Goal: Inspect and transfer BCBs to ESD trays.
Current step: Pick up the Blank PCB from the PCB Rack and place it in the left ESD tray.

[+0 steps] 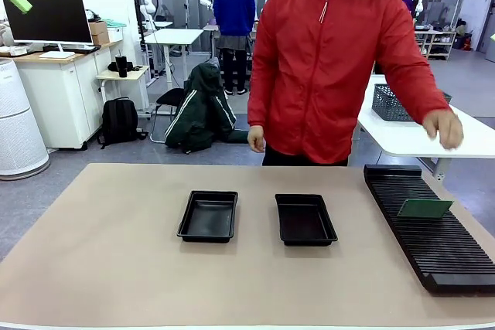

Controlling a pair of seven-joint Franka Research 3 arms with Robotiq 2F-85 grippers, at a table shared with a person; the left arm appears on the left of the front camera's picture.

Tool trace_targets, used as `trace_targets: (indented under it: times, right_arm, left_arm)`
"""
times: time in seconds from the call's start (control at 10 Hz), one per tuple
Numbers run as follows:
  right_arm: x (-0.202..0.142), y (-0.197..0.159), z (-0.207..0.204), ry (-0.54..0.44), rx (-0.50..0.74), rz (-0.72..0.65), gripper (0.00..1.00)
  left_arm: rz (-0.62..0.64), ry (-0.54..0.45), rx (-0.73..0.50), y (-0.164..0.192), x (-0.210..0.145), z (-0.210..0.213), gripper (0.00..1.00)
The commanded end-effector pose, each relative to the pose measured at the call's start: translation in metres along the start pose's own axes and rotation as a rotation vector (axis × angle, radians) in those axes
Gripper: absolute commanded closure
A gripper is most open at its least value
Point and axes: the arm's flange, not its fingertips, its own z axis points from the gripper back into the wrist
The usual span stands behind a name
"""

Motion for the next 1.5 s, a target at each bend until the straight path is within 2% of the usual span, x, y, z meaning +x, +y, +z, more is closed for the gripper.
trace_targets:
  times: [0.0, 0.7, 1.1, 1.3, 1.4]
  right_arm:
    - [-0.001, 0.0, 0.0, 0.0, 0.0, 0.01, 0.0]
    - [0.0, 0.0, 0.0, 0.0, 0.0, 0.0, 0.0]
    - [0.006, 0.028, -0.028, 0.017, -0.202, 0.157, 0.0]
    - [0.006, 0.028, -0.045, 0.021, -0.314, 0.245, 0.0]
    - [0.005, 0.022, -0.058, 0.042, -0.358, 0.345, 0.0]
  left_arm:
    - [-0.003, -0.001, 0.0, -0.001, -0.001, 0.0, 0.0]
    - [-0.003, -0.001, 0.0, -0.001, -0.001, 0.0, 0.0]
    - [-0.003, -0.001, 0.0, -0.001, -0.001, 0.0, 0.0]
    - [-0.003, -0.001, 0.0, -0.001, -0.001, 0.0, 0.0]
    - [-0.003, -0.001, 0.0, -0.001, -0.001, 0.0, 0.0]
